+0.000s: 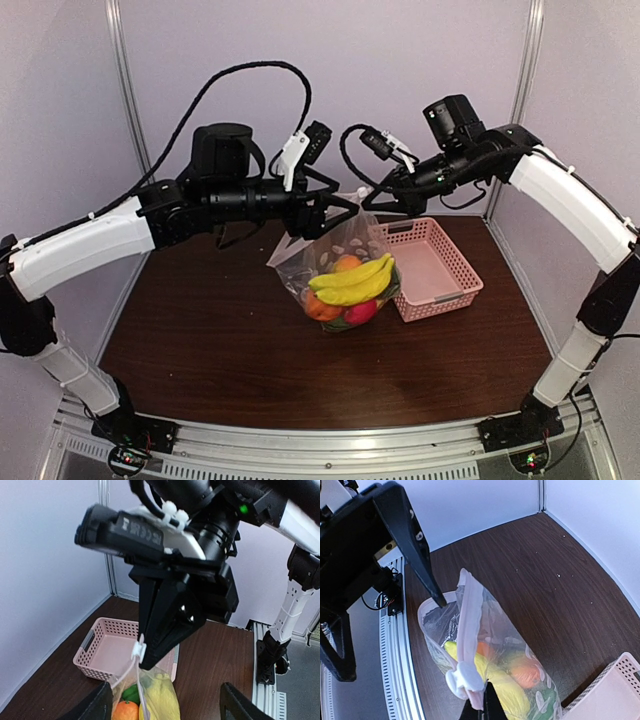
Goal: Place the food in the zip-top bag and seal the zipper
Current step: Zip the zipper of the food storage bag.
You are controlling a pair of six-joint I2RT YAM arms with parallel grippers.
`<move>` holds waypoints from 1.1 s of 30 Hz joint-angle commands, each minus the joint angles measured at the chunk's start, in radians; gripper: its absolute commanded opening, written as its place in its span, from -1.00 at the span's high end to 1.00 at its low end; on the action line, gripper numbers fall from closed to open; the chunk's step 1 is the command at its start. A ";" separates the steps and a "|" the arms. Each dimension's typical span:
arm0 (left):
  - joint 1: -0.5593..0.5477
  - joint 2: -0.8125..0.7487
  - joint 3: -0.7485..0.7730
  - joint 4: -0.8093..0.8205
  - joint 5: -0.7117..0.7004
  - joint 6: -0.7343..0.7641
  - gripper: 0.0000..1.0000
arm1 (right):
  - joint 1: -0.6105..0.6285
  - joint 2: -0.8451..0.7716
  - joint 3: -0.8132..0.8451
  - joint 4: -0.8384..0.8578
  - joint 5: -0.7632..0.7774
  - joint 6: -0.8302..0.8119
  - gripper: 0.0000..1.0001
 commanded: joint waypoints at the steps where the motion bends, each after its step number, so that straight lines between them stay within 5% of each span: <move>1: -0.004 -0.008 0.050 0.085 -0.103 0.023 -0.45 | 0.031 -0.026 0.030 -0.026 0.022 0.004 1.00; 13: -0.007 0.074 0.109 0.051 0.019 0.077 0.04 | 0.046 -0.037 0.016 -0.031 0.013 -0.005 1.00; 33: -0.005 0.118 0.120 0.028 0.004 0.062 0.22 | 0.049 -0.063 -0.008 -0.006 0.016 -0.005 1.00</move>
